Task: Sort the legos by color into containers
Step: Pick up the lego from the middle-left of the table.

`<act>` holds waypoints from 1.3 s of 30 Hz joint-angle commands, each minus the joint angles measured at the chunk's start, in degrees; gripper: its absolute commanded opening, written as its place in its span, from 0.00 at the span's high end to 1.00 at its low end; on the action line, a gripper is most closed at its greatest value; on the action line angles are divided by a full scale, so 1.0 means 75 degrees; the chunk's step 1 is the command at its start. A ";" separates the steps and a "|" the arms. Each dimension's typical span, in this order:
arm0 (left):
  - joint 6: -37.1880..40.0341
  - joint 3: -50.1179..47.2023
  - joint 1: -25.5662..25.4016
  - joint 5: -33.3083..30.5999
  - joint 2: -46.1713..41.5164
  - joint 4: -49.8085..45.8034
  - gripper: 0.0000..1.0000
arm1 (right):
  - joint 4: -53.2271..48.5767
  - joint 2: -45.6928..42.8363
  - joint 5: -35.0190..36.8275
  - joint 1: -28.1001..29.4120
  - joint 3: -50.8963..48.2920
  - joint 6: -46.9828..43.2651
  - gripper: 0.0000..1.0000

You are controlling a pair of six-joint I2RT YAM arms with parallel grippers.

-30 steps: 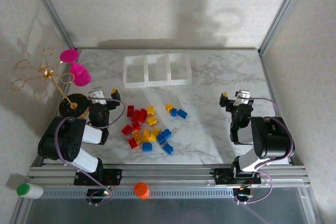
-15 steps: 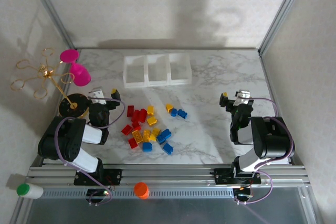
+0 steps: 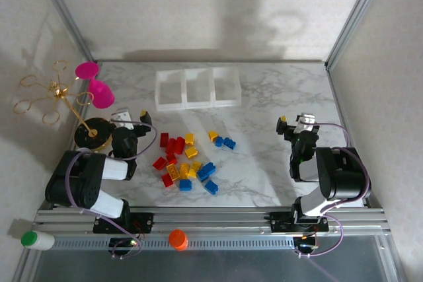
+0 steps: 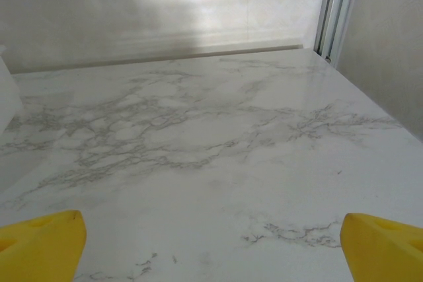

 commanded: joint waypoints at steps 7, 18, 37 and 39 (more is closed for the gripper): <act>-0.0430 0.0654 -0.0245 -0.0232 -0.1480 -0.2253 0.01 | -0.1780 -0.1632 0.0297 -0.0010 0.0610 0.0222 0.01; -0.4141 0.1298 -0.0105 -0.0822 -0.3277 -0.5708 0.00 | -0.7098 -0.2881 -0.0285 -0.0036 0.2600 0.3241 0.01; -0.4958 0.2217 -0.2420 0.0748 -0.4434 -1.1469 0.01 | -1.0501 -0.2807 -0.1520 0.2581 0.3730 0.3582 0.01; -0.5081 0.2236 -0.2868 0.0819 -0.4383 -1.1673 0.01 | -1.0613 -0.2786 -0.1581 0.2936 0.3735 0.3685 0.01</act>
